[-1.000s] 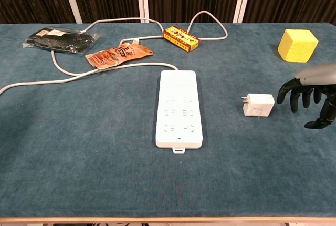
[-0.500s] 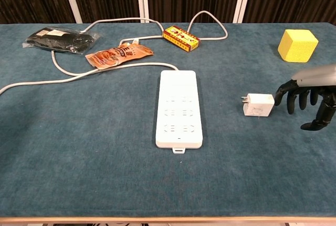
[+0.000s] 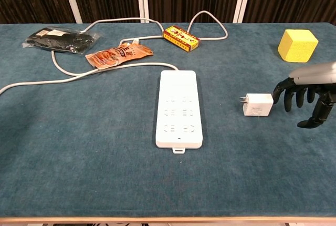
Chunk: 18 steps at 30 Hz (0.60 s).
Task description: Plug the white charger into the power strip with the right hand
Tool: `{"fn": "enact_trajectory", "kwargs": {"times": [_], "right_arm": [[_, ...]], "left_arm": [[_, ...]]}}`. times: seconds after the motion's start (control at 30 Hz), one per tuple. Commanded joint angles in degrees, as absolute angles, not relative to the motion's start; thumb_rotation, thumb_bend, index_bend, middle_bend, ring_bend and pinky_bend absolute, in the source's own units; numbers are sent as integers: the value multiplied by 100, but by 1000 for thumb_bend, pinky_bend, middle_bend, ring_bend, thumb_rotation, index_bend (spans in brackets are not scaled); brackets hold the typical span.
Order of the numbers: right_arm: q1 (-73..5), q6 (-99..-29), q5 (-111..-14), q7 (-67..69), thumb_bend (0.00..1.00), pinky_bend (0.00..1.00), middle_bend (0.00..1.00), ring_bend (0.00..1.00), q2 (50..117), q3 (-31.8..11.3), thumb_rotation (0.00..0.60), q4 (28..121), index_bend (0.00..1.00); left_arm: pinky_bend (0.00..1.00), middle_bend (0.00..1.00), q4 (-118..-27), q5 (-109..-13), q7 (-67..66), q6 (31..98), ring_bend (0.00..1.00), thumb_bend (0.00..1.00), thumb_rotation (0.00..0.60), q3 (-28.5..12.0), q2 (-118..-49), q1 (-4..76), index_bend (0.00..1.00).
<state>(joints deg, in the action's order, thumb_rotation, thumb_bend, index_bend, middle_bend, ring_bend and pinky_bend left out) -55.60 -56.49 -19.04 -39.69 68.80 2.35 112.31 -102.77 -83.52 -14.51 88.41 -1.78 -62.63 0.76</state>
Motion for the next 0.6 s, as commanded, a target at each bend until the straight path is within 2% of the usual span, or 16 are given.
{"fn": "enact_trajectory", "kwargs": {"times": [0.03,0.6], "right_arm": [[-5573,-5653,-1913,-3971,398,276,316,299,6880,234,600,11251,226],[-5730,-5749,-1859,-4071,397,276,316,299,6984,197,600,11322,227]], "left_arm": [[0,0,-10278,-8343,-1456,8840,0,101,600,-180,-6267,75,146],[0,0,-10284,-8301,-1445,8829,0,101,600,-197,-6258,77,146]]}}
